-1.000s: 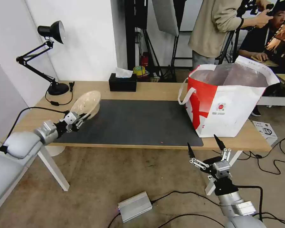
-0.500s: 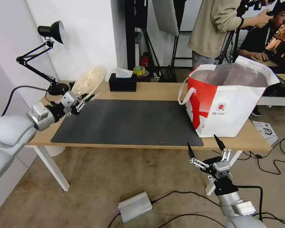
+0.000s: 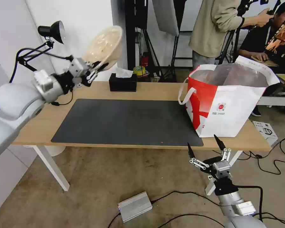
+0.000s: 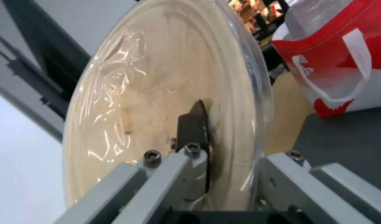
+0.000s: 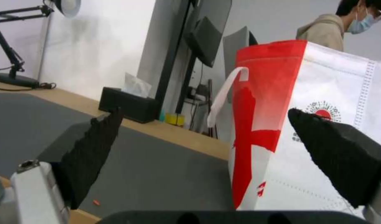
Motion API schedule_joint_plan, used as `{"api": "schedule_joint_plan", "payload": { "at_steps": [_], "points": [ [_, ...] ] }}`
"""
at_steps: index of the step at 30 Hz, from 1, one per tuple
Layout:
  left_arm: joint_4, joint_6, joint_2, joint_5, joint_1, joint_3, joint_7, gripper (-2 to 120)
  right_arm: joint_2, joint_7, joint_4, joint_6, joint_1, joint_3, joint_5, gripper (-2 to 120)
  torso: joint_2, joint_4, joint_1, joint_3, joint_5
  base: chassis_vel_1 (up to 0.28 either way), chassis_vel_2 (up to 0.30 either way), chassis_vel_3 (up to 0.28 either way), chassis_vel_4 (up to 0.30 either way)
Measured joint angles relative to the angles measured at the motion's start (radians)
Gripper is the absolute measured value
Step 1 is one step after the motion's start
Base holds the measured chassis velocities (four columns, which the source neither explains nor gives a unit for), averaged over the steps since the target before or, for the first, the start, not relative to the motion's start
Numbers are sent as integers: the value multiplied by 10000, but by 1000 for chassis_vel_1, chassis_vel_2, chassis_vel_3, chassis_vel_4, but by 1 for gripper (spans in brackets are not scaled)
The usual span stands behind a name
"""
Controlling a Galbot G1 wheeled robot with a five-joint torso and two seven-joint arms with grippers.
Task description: Pick up the trash from the table and place it into the takeout bag.
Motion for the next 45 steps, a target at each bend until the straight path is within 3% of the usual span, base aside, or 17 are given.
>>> {"api": "schedule_joint_plan", "payload": {
  "at_steps": [8,10,18,20,22,33,36,38,45],
  "points": [
    [789,-10,-909,21,-1784,1514,-74,2,0,0,1,0,0,0,0,100,0,0,1,0,2,0,0,0,0],
    [1276,-34,-1476,43,-2569,2149,-76,2,0,0,1,0,0,1,0,100,0,-1,0,1,2,0,0,0,0],
    [2171,-74,-2565,81,-3628,3118,-77,2,1,0,0,0,0,0,0,100,-1,0,1,0,2,0,0,0,0],
    [2724,-116,-3240,129,-4052,3524,-77,2,0,0,1,0,1,0,0,100,-1,-1,0,1,1,0,0,0,0],
    [2782,-129,-3305,135,-4092,3567,-77,2,1,1,1,0,0,1,0,100,-1,-1,1,1,2,0,0,0,0],
    [4666,-351,-5511,413,-4908,4428,-45,2,0,0,0,1,0,0,0,100,-1,0,1,0,1,0,0,0,0],
    [4896,-375,-5740,458,-4978,4488,-43,2,0,0,1,0,0,0,0,100,-1,-1,1,0,1,0,0,0,0],
    [5580,-499,-6355,633,-5146,4636,-6,2,0,0,0,0,0,0,0,100,-1,-1,1,0,3,0,0,0,0],
    [6743,-795,-7331,1053,-5246,4700,155,2,0,0,1,1,0,0,0,100,-1,0,1,0,1,0,0,0,0]
  ]
}}
